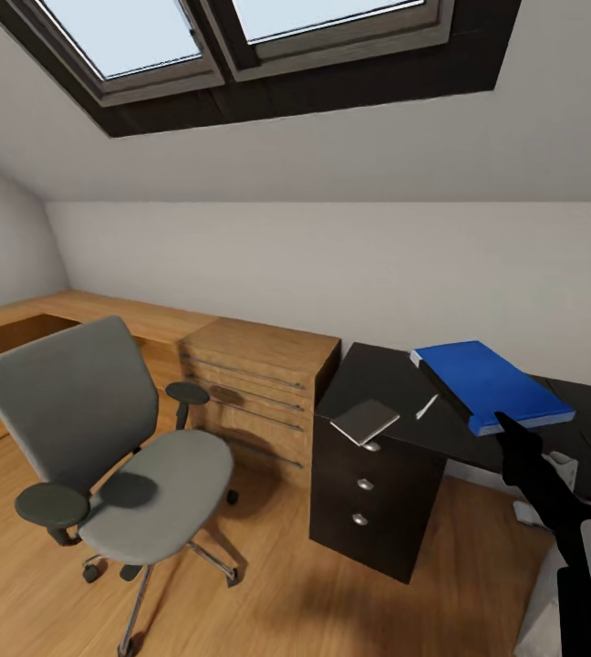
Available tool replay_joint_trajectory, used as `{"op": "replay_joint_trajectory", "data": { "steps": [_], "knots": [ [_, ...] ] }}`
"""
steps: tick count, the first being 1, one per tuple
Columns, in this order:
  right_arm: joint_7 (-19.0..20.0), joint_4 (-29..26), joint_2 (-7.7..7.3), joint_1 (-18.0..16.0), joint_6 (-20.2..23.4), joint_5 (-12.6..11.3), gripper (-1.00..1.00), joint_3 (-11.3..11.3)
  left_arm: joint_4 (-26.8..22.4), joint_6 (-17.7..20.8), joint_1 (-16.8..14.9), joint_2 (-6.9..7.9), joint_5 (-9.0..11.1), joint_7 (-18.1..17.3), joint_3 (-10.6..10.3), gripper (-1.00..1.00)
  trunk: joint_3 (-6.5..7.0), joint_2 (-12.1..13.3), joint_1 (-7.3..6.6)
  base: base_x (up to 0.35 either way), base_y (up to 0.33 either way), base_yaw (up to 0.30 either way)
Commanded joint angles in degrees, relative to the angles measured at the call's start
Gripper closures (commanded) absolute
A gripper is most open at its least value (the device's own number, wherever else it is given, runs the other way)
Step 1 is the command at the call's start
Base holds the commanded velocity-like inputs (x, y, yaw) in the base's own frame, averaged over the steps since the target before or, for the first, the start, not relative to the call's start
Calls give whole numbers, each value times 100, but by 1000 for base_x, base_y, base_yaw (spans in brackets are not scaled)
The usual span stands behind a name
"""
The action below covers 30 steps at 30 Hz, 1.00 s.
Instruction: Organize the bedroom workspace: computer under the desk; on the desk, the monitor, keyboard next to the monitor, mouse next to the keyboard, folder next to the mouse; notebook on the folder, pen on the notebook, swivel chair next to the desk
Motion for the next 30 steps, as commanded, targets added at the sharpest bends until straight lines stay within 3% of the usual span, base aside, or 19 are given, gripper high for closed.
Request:
{"op": "replay_joint_trajectory", "data": {
  "steps": [1,8,18,25,30],
  "knots": [
    [-53,-16,1,-8,16,-58,100,-17,-8,-11,-2,11,56,56,-42,-100,-7,-3,3,67,32,-270],
    [-53,-17,1,-8,11,-56,100,-172,-2,-8,-2,11,56,55,-47,-100,-8,-3,3,15,7,-276],
    [-53,-1,-2,-8,3,-48,100,-188,24,-4,-2,11,56,58,-48,-100,-8,-3,3,0,0,-278],
    [-60,9,-126,-8,-178,-55,100,-235,96,-4,-2,11,56,61,-48,-100,-8,-3,3,0,0,-279],
    [-64,37,-134,-8,-189,-56,100,-241,97,-4,-2,11,51,61,-48,-100,-8,-3,3,0,0,-280]
  ]
}}
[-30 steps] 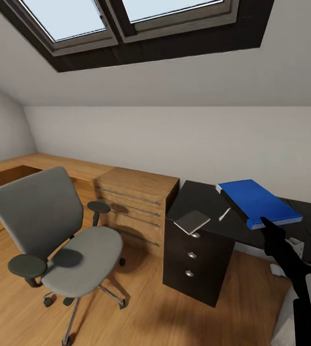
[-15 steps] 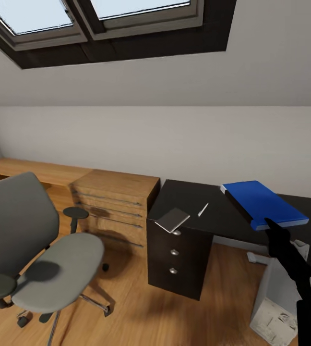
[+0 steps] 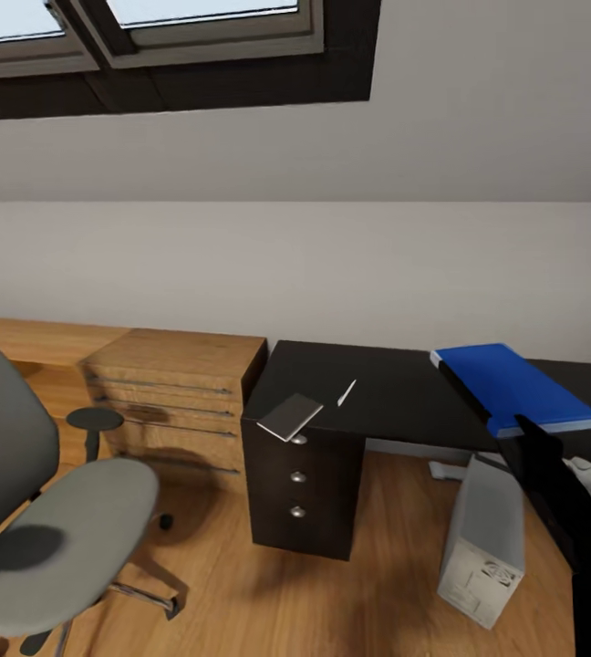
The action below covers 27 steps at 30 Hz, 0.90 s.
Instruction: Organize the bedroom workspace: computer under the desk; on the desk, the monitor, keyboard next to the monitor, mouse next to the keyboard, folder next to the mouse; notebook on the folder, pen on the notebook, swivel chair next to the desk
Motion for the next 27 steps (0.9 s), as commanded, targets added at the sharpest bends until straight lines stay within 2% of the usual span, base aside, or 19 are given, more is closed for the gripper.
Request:
{"op": "replay_joint_trajectory", "data": {
  "steps": [1,12,21,27],
  "knots": [
    [-54,7,1,-6,21,-70,100,-8,-8,-4,-2,10,54,54,-48,-100,-6,-4,0,0,0,-280],
    [-57,42,0,-6,20,-75,100,-16,-8,-4,-2,10,51,54,-48,-100,-6,-4,0,11,0,-280],
    [-57,43,0,-6,20,-75,100,-17,-8,-4,-2,10,48,54,-48,-100,-6,-4,0,259,0,-280],
    [-20,6,-5,-6,41,-166,100,-17,-8,-4,-2,10,49,54,-48,-100,-6,-4,0,61,0,-72]
  ]
}}
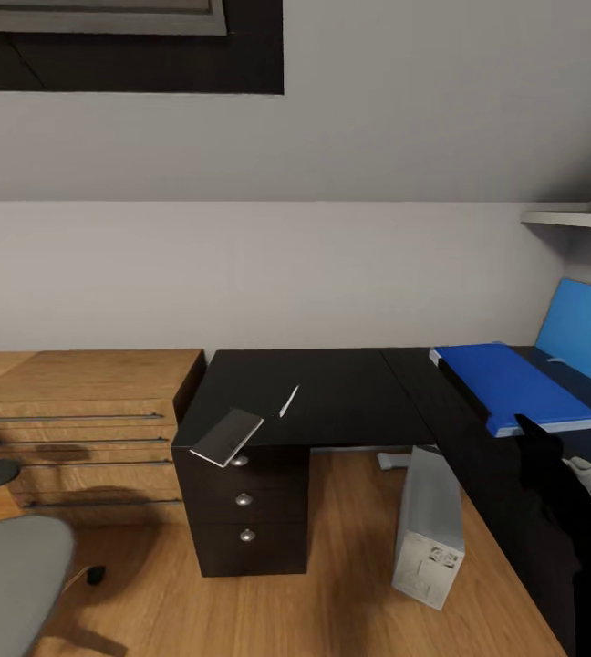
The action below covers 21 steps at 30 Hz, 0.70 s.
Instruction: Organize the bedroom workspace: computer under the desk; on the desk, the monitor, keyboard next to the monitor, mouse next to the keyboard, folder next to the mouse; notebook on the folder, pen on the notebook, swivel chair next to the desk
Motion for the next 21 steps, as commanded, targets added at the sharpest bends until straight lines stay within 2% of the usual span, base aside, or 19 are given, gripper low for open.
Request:
{"op": "replay_joint_trajectory", "data": {
  "steps": [1,4,8,17,21],
  "knots": [
    [-50,-8,-4,-5,36,-129,100,-5,-8,-4,-3,10,55,54,-48,-100,-6,-3,0,11,0,-13],
    [-57,4,-44,-5,68,-417,100,0,-8,-4,-3,10,56,54,-48,-100,-6,-3,0,5,0,-6],
    [-53,16,-172,-5,114,-538,100,2,-8,-4,-3,10,56,54,-48,-100,-6,-3,0,39,0,-1],
    [-27,96,-163,-5,33,-701,100,-8,25,-4,-3,7,34,46,-48,-100,-6,-3,0,266,0,0],
    [-44,638,-183,-10,-353,-692,100,33,27,-9,-4,-140,-299,53,-44,-100,-6,-3,0,30,0,0]
  ]
}}
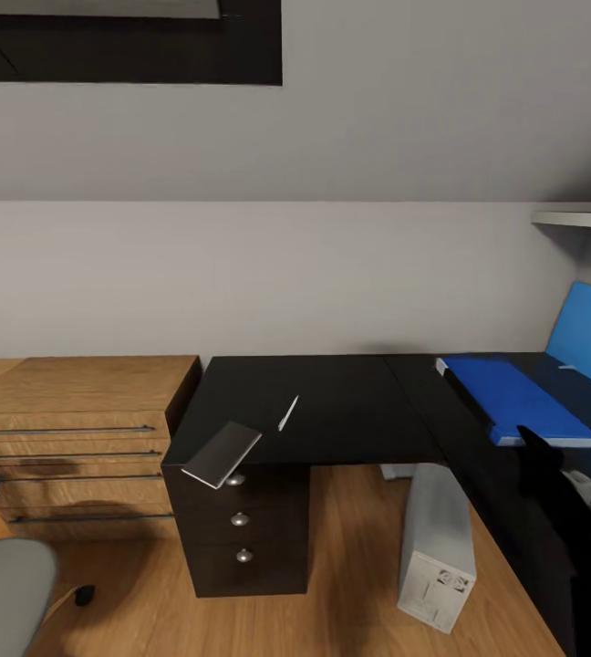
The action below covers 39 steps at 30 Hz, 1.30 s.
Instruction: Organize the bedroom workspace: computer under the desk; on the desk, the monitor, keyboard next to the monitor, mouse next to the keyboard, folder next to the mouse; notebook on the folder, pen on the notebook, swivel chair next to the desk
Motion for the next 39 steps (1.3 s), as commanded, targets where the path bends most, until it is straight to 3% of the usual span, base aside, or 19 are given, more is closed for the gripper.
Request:
{"op": "replay_joint_trajectory", "data": {
  "steps": [1,4,7,14,16,20,33,39],
  "knots": [
    [-49,63,1,-9,-120,-71,100,-1,-6,-6,-2,-6,4,54,-46,-100,-6,-4,0,9,0,0],
    [-47,189,7,-13,-399,-71,100,15,-2,-11,-2,-23,-48,54,-44,-100,-6,-4,0,5,0,0],
    [-43,355,9,-22,-670,-62,100,179,1,-15,-2,-36,-72,54,-44,-100,-6,-4,0,2,0,0],
    [-35,685,2,-34,-1465,-23,100,751,72,-16,-2,-42,-86,54,-49,-100,-6,-4,0,0,0,0],
    [-34,777,2,-35,-1750,36,100,1013,119,-17,-2,-43,-90,54,-51,-100,-6,-4,0,0,0,0],
    [-33,865,4,-35,-2078,71,100,1247,143,-17,-2,-43,-92,54,-52,-100,-6,-4,0,0,0,0],
    [-50,1331,47,-53,-3008,55,100,1364,152,-20,-2,-79,-93,54,-52,-100,-6,-4,0,0,0,0],
    [-50,1373,46,-53,-3089,53,100,1366,152,-25,-2,-93,-96,54,-52,-100,-6,-4,0,1,-21,0]
  ]
}}
